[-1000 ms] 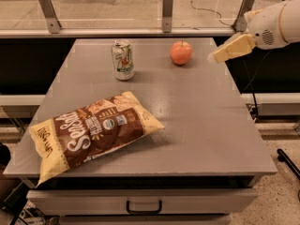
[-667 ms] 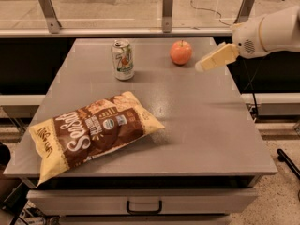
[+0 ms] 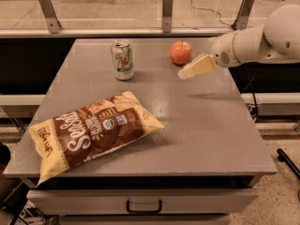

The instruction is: Pick apple

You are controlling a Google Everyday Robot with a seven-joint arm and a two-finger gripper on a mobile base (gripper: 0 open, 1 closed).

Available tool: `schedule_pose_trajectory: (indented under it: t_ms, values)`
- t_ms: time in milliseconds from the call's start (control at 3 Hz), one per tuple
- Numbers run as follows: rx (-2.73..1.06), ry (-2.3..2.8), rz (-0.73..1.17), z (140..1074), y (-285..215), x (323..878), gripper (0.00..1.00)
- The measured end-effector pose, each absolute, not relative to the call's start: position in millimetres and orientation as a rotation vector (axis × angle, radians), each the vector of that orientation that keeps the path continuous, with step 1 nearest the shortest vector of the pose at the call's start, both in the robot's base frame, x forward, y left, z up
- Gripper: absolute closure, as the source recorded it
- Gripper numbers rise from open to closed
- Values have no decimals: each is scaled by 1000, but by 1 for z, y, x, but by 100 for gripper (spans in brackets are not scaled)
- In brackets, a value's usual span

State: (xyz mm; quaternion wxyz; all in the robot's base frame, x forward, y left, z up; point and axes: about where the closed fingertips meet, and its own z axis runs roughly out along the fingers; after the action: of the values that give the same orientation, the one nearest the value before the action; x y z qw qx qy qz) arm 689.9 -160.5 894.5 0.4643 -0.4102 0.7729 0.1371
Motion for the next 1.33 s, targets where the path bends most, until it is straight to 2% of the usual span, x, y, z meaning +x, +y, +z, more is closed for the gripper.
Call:
schedule_pose_trajectory:
  t_ms: [1333]
  values:
    - [-976, 1816, 412, 884, -149, 768, 0]
